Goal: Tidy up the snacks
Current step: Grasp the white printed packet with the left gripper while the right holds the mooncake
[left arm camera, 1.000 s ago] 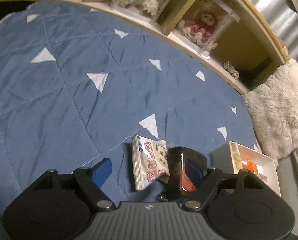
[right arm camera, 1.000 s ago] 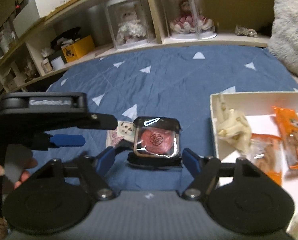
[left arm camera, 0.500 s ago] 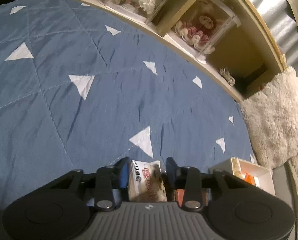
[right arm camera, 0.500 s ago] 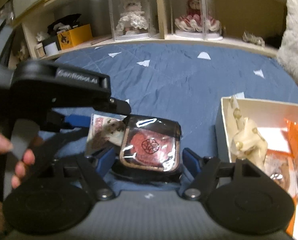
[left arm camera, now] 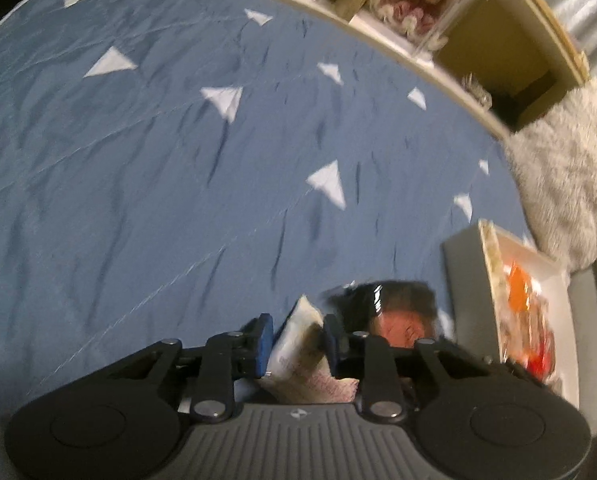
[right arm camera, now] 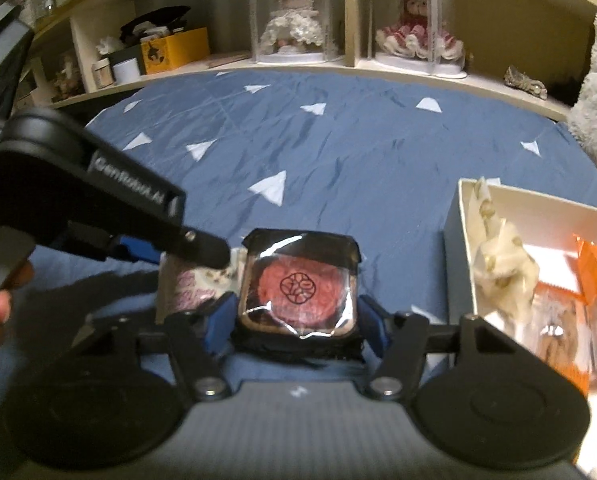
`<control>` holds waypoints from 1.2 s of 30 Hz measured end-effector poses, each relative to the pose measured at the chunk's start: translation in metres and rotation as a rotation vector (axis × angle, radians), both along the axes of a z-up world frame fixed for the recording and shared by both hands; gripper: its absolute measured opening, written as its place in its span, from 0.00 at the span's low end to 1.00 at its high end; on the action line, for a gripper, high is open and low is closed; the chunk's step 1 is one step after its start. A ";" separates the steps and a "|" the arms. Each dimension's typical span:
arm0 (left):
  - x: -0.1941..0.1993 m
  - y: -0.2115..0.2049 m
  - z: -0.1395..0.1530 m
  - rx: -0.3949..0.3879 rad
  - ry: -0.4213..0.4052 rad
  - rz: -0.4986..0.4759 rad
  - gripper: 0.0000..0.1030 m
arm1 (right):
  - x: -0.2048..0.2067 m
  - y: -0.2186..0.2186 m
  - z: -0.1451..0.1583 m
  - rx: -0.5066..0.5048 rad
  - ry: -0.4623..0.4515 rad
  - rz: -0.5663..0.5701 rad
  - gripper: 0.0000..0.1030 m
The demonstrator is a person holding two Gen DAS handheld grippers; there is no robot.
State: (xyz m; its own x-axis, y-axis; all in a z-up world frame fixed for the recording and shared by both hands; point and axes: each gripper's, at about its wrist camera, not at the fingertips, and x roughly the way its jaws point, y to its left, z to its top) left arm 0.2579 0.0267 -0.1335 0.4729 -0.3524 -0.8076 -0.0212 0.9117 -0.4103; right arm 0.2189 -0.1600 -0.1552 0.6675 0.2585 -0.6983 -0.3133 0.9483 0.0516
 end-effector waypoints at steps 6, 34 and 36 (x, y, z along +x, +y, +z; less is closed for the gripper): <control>-0.024 0.004 0.013 0.052 0.001 -0.044 0.54 | -0.018 -0.001 0.002 -0.007 0.034 0.016 0.68; -0.023 -0.050 0.012 0.195 -0.105 -0.434 0.84 | -0.124 -0.029 0.015 0.033 0.258 -0.019 0.68; -0.026 -0.046 0.014 0.161 -0.059 -0.423 0.84 | -0.129 -0.033 0.014 0.032 0.270 -0.030 0.68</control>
